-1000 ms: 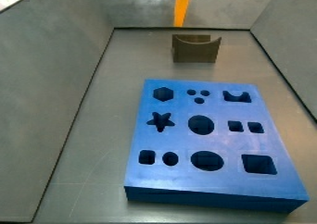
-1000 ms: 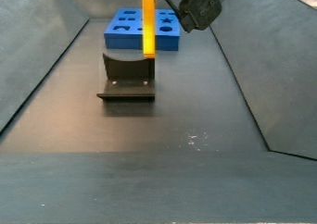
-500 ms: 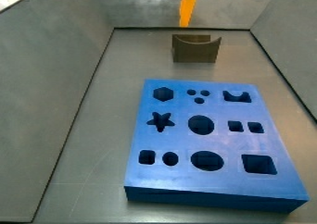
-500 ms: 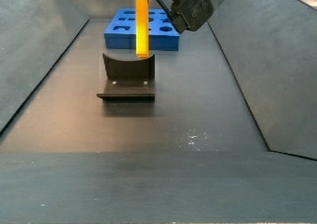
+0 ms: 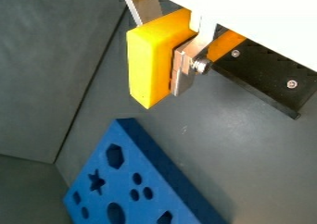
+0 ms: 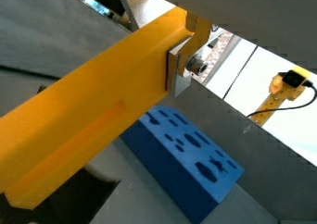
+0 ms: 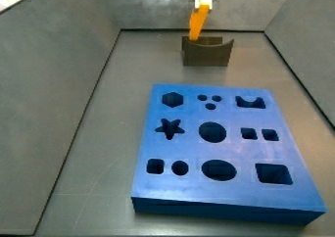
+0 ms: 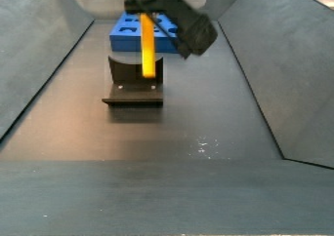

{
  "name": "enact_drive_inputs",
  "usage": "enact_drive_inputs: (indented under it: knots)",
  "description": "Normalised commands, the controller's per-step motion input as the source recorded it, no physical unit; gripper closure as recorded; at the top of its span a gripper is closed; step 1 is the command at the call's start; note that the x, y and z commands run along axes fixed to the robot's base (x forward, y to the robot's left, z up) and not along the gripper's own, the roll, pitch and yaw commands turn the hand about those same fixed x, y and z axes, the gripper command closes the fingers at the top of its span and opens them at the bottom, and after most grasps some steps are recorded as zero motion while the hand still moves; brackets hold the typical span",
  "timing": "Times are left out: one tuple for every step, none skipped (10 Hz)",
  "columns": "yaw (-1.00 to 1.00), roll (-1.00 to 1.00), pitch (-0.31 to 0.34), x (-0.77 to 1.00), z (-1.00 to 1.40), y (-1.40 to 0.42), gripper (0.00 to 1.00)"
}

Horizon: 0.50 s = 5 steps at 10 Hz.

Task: Pick up the double-square object. Move up. Rotate the double-square object. Place the double-square object on the fixture. Regrasp the double-square object. Move to above the board. Insert the double-square object.
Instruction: Place the double-square object on the fixture.

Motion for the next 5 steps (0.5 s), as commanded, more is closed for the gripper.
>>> enact_drive_inputs:
  knots:
    - [-0.12, -0.14, 0.083, 0.38, -1.0, 0.1, 1.0]
    - [-0.14, -0.14, 0.054, 0.38, -0.93, 0.09, 1.0]
    - [-0.14, -0.15, 0.038, 0.34, -0.78, 0.07, 1.0]
    - [-0.13, -0.15, 0.016, 0.29, -0.6, 0.05, 1.0]
    - [-0.12, -0.15, 0.005, 0.27, -0.51, 0.05, 1.0]
